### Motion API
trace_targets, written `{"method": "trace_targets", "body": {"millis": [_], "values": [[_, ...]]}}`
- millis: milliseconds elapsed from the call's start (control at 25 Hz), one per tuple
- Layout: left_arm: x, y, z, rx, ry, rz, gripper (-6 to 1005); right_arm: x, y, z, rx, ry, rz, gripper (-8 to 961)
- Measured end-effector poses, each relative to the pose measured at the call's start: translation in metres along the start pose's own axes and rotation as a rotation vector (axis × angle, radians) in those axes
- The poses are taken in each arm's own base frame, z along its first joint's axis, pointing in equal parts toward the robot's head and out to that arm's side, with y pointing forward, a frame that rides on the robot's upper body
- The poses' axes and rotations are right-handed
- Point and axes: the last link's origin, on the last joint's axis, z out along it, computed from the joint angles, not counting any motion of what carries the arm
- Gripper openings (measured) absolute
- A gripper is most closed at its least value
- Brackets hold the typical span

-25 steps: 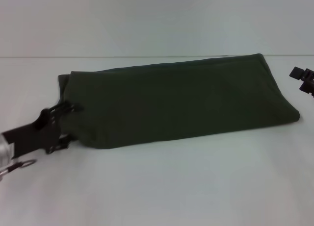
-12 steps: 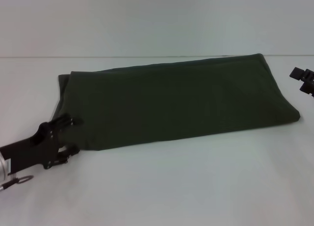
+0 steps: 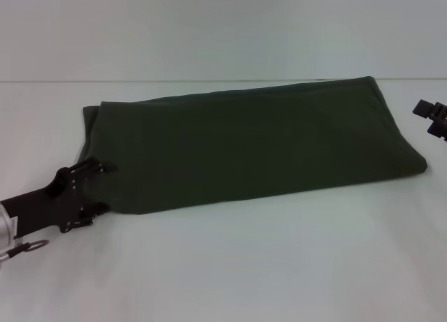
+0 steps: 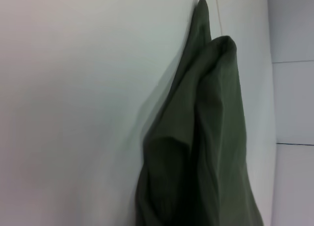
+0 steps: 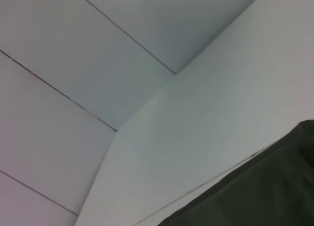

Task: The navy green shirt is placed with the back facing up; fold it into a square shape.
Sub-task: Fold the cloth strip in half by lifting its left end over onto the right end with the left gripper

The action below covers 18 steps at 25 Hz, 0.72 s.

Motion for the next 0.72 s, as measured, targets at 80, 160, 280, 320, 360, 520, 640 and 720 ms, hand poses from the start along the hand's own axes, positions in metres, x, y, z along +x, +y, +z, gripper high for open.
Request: {"method": "trace_targets", "body": {"millis": [80, 160, 280, 320, 360, 520, 640, 720], "values": [[0.001, 0.001, 0.004, 0.013, 0.001, 0.007, 942, 0.0, -0.001, -0.002, 0.002, -0.004, 0.004, 886], [0.001, 0.002, 0.007, 0.022, 0.004, 0.012, 941, 0.0, -0.001, -0.003, 0.0, -0.01, 0.008, 886], [0.002, 0.005, 0.01, 0.022, 0.004, 0.025, 939, -0.001, -0.002, -0.004, -0.001, -0.018, 0.013, 886], [0.003, 0.009, 0.013, 0.019, 0.006, 0.046, 938, -0.001, -0.002, -0.004, -0.001, -0.019, 0.013, 886], [0.004, 0.01, 0.013, 0.019, 0.008, 0.052, 938, -0.001, -0.002, -0.004, -0.001, -0.019, 0.013, 885], [0.007, 0.016, 0.013, 0.001, 0.02, 0.078, 935, -0.001, -0.001, -0.003, -0.005, -0.018, 0.012, 885], [0.007, 0.021, 0.008, -0.032, 0.008, 0.09, 933, -0.002, 0.0, -0.003, -0.006, -0.017, 0.014, 885], [0.004, 0.02, 0.003, -0.047, -0.003, 0.089, 932, -0.002, 0.0, -0.003, -0.007, -0.017, 0.017, 885]]}}
